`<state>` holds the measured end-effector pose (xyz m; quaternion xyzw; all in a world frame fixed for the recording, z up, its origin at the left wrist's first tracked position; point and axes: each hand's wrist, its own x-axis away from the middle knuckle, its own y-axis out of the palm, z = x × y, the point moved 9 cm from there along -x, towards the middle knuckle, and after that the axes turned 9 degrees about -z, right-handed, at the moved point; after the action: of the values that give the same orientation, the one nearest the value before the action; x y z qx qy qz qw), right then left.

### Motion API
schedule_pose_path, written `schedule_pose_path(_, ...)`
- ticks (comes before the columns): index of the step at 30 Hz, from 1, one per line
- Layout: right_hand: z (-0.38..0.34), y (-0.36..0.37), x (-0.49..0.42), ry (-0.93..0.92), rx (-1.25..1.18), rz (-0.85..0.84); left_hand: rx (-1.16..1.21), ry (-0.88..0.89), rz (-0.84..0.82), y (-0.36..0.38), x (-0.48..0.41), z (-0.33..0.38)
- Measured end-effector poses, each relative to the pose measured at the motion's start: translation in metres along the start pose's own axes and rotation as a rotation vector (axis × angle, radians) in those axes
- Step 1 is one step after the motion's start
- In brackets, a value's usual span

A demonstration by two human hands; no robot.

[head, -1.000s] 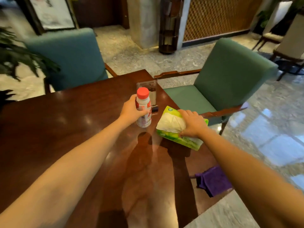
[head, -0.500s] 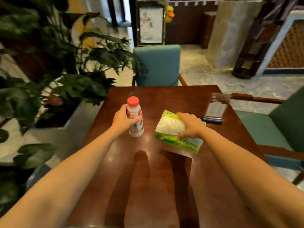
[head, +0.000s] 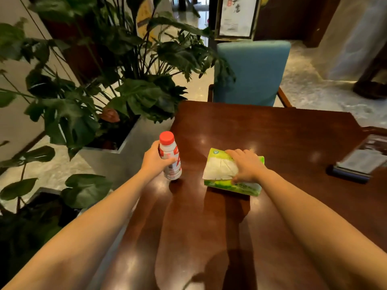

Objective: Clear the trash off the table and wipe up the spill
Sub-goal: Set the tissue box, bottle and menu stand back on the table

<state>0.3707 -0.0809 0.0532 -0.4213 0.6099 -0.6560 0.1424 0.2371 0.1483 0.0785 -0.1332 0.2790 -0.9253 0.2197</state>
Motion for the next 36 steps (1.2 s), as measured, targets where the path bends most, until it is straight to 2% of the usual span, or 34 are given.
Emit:
schedule_pose_path(12, -0.026, 0.016, -0.073, 0.014, 0.054, -0.056, 0.048, -0.011, -0.075, -0.003, -0.061, -0.042)
schedule_pose_path(24, -0.022, 0.027, -0.084, 0.026, 0.014, -0.131, 0.033, -0.01, -0.154, 0.001, -0.067, -0.059)
schedule_pose_path(27, -0.021, 0.028, -0.081, 0.058, -0.006, -0.16, -0.106, -0.112, -0.222, 0.005, -0.064, -0.067)
schedule_pose_path(30, -0.019, 0.027, -0.073, 0.077, -0.039, -0.204, -0.482, -0.244, -0.424, 0.015, -0.055, -0.073)
schedule_pose_path(33, -0.011, 0.019, -0.063, 0.089, -0.077, -0.244, -0.735, -0.203, -0.606, 0.025, -0.048, -0.052)
schedule_pose_path(36, -0.002, 0.01, -0.049, 0.081, -0.082, -0.278, -0.834, -0.127, -0.634, 0.036, -0.052, -0.013)
